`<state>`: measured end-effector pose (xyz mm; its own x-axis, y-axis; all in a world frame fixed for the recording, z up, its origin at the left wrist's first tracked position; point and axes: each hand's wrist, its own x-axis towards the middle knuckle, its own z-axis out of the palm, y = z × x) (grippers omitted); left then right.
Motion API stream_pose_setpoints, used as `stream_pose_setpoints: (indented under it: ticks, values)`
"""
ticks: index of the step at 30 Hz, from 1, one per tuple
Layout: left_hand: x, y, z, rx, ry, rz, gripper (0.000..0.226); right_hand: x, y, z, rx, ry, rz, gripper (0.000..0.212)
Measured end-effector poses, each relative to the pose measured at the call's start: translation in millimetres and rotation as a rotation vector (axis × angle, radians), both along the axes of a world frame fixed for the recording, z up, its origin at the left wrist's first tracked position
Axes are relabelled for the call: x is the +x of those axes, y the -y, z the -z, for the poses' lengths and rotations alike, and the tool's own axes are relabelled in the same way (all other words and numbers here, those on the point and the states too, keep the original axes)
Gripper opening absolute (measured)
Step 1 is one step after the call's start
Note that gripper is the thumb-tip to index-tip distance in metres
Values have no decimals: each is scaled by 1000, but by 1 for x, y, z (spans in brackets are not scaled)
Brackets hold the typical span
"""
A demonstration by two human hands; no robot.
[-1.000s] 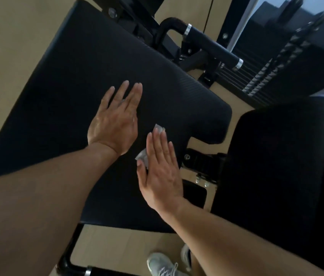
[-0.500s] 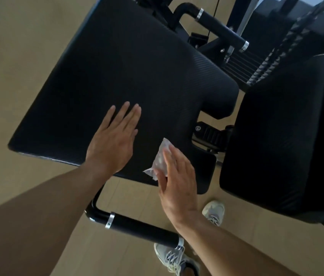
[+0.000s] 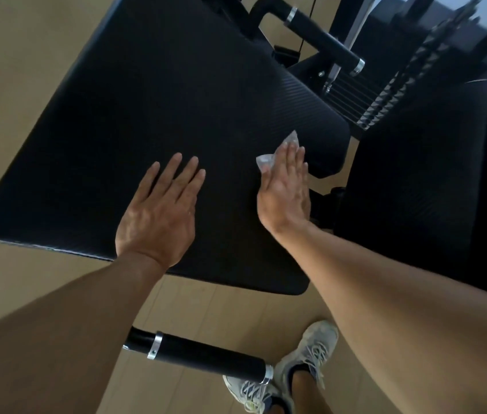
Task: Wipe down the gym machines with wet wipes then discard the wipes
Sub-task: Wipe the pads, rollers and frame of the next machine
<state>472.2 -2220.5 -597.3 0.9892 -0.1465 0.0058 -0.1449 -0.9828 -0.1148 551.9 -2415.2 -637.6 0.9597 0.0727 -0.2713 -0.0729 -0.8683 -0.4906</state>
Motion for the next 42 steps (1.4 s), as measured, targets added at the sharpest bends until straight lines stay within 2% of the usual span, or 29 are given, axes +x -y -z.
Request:
stream_pose_setpoints:
  ticks: [5,7,12,14,16,17,19,22,24,25,26,27,30,32,34,36,38,40,42]
  values:
    - [1,0,0,-3,14,6,52,-107,-9,1,61,229,-394,56]
    - [0,0,1,-4,15,6,53,-112,-5,7,50,243,-427,56]
    - [-1,-1,3,-29,30,15,53,5,1,3,30,41,39,59]
    - [-1,-2,4,-25,35,18,53,48,5,-1,38,2,118,61]
    - [-2,-3,5,-24,38,18,53,56,-4,-7,96,42,78,62]
    - [-2,-2,5,-32,38,17,53,45,-11,-10,136,110,4,63]
    - [-2,-2,4,-52,42,-4,53,6,-20,-13,170,247,-296,65]
    - [-1,0,2,-94,77,-134,56,-40,-8,-3,2,318,-813,66]
    - [-1,0,1,-122,105,-238,58,-21,7,-3,-125,381,-1069,69]
    - [-1,1,0,-136,117,-278,58,-3,10,-5,-169,399,-1125,71]
    - [0,2,0,-150,130,-307,58,18,10,-8,-191,377,-1107,72]
    - [1,2,1,-161,140,-330,58,42,10,-12,-157,307,-988,73]
    - [2,4,1,-182,163,-422,58,109,-1,-25,-30,68,-441,68]
    - [5,6,2,-208,197,-508,58,115,-16,-29,3,40,-331,67]
    - [8,8,1,-254,248,-610,58,90,-30,-32,57,95,-498,69]
    - [11,9,0,-288,292,-675,58,53,-37,-32,24,247,-895,69]
    - [12,11,0,-277,292,-677,58,55,-30,-30,-48,347,-1164,65]
    - [12,12,1,-250,271,-668,58,92,-27,-31,-63,339,-1151,61]
    - [13,12,1,-221,260,-665,57,135,-31,-37,-33,274,-838,62]
